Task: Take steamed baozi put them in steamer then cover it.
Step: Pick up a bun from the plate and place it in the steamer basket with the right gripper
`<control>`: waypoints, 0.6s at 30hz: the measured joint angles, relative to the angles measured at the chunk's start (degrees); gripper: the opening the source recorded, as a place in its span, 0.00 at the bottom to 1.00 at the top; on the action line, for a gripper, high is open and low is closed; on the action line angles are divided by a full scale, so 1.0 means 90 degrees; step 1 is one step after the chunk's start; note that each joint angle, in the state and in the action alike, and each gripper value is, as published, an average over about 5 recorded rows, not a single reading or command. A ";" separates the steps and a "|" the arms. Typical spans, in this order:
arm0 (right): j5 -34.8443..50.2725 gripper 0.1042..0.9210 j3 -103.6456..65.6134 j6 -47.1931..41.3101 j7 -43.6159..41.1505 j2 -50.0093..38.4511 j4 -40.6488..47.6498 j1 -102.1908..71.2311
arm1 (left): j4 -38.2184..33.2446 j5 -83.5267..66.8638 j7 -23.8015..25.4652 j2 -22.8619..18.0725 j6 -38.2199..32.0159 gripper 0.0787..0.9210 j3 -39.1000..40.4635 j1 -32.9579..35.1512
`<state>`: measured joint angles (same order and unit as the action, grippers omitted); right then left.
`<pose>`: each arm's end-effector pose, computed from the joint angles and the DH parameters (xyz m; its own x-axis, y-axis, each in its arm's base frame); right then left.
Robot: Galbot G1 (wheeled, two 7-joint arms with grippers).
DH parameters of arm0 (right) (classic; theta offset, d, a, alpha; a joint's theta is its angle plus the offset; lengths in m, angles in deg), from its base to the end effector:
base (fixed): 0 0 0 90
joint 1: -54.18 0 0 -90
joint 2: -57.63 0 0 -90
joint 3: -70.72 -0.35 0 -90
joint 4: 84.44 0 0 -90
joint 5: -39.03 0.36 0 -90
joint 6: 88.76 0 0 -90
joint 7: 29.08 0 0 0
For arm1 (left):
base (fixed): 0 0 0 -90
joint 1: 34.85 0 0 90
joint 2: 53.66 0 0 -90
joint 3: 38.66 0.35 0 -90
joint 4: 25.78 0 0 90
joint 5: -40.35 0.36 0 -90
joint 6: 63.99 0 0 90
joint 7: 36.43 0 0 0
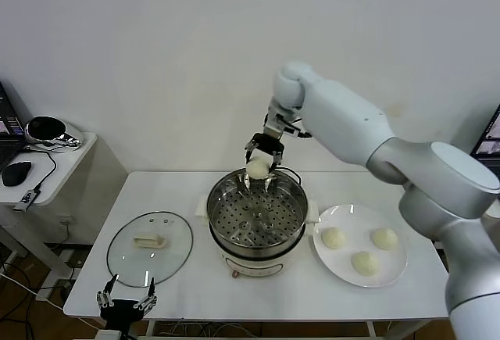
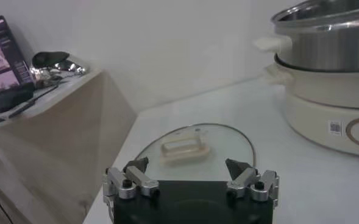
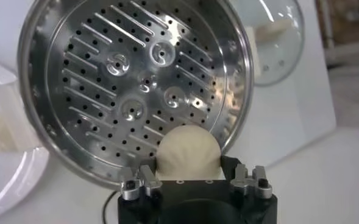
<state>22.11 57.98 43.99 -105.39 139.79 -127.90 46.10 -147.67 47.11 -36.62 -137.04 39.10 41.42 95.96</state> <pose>0.6399 0.1559 -0.0357 -0.1102 -0.2090 0.9717 -0.2020 -0.9525 -0.2277 0.1281 0.0707 -0.3123 -0.9259 -0.1538 0.3451 -0.0411 0.9490 0.3125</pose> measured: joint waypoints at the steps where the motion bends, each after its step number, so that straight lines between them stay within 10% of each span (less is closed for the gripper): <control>1: -0.0095 0.66 -0.0006 0.0045 0.0024 0.0045 0.0025 -0.0034 | -0.0019 -0.0022 0.0009 0.0006 0.0013 0.88 -0.0021 0.0000; 18: -0.1196 0.66 -0.0191 0.0415 0.0346 0.0529 0.0646 -0.0607 | -0.0056 -0.0239 0.0035 0.0014 0.0083 0.88 -0.0194 -0.0037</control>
<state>11.35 56.26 47.73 -102.28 144.55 -122.08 40.64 -148.18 44.95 -36.31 -136.92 39.85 39.67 95.63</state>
